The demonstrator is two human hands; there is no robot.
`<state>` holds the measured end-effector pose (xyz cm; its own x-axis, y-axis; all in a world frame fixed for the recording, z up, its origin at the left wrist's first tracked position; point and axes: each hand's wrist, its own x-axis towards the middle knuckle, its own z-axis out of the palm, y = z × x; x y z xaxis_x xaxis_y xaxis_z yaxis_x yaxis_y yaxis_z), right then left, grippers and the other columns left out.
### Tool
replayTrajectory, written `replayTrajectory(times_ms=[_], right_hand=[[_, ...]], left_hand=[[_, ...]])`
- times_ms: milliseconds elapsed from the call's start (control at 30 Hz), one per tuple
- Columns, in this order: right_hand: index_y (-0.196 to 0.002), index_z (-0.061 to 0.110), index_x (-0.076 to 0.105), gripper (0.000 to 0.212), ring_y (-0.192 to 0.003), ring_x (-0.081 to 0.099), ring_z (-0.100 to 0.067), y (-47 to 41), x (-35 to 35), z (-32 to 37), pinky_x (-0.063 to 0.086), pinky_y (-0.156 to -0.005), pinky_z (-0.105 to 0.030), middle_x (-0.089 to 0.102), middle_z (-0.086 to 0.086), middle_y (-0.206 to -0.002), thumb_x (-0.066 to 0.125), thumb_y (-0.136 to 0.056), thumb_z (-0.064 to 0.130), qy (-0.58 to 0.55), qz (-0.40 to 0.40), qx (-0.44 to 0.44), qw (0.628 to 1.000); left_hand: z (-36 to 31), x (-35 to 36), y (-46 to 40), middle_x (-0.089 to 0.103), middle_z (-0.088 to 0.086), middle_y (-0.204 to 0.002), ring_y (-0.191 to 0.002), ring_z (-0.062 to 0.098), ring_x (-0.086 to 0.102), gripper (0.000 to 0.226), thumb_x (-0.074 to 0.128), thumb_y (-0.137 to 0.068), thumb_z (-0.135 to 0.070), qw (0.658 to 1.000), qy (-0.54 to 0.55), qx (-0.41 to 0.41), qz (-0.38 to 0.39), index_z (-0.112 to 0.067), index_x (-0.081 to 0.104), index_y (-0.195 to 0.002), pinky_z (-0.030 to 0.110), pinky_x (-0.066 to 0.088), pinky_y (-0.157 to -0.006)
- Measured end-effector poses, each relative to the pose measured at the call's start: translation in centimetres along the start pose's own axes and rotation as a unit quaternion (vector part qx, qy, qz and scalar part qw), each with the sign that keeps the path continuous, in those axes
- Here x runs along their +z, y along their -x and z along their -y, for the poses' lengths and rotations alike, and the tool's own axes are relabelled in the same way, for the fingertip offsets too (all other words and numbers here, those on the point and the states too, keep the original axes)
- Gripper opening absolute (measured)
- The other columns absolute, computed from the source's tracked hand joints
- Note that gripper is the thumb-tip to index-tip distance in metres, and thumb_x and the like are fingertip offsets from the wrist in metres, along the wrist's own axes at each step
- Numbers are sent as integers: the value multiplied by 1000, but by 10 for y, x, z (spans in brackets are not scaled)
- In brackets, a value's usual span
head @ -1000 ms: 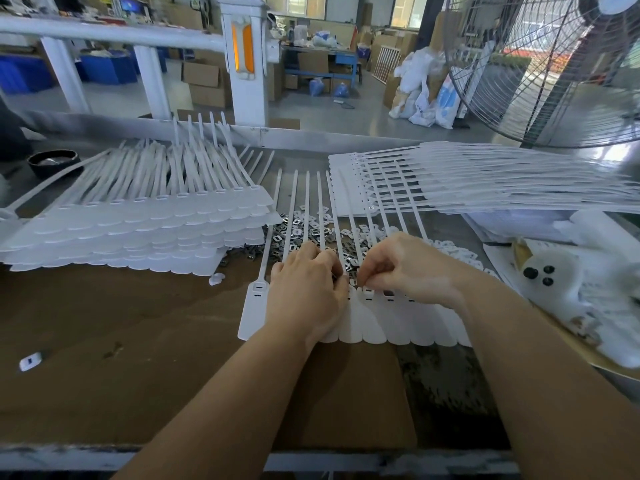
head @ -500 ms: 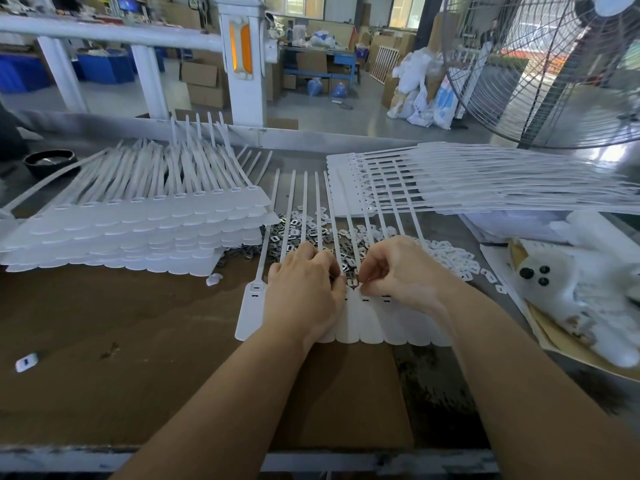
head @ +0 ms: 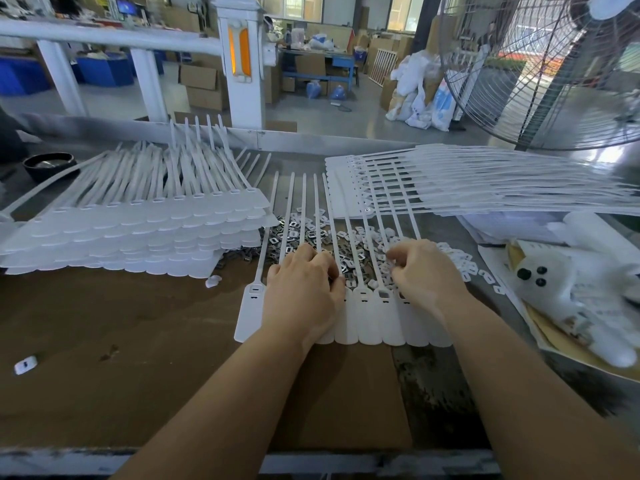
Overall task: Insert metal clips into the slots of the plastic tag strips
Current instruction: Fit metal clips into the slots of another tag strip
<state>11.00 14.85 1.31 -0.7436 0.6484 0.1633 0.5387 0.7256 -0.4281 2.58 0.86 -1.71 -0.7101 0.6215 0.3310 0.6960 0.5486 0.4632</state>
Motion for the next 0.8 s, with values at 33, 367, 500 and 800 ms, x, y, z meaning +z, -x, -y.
replayTrajectory(times_ms=[33, 367, 500, 800], right_hand=[[-117, 16, 64, 33, -104, 58, -21, 0, 0, 1, 47, -93, -34, 63, -6, -118, 53, -88, 4, 3, 10, -1, 1000], [-91, 17, 71, 7, -82, 60, -16, 4, 5, 2, 49, -76, -28, 69, -1, -93, 68, -84, 15, -18, -45, -8, 999], [-91, 14, 69, 7, -84, 61, -16, 7, 4, 2, 51, -80, -30, 69, -2, -92, 65, -86, 12, -45, -75, -23, 996], [-97, 16, 70, 15, -75, 56, -14, 21, 4, 9, 47, -73, -26, 70, -2, -89, 57, -90, 14, -10, -91, -80, 993]], left_hand=[[0, 0, 0, 40, -8, -94, -104, 17, 46, 21, 48, -92, -39, 1000, 1, 0, 0, -24, 60, -102, 33, 31, -91], [1, 0, 0, 41, -7, -95, -105, 18, 46, 21, 48, -92, -39, 1000, 0, -1, 1, -24, 60, -102, 34, 32, -91], [1, 1, 0, 41, -7, -95, -105, 17, 46, 22, 48, -92, -39, 1000, -2, 2, 0, -24, 60, -103, 34, 32, -91], [2, 2, -1, 42, -8, -97, -106, 17, 45, 22, 48, -92, -39, 1000, -2, 1, -1, -25, 60, -104, 34, 32, -91]])
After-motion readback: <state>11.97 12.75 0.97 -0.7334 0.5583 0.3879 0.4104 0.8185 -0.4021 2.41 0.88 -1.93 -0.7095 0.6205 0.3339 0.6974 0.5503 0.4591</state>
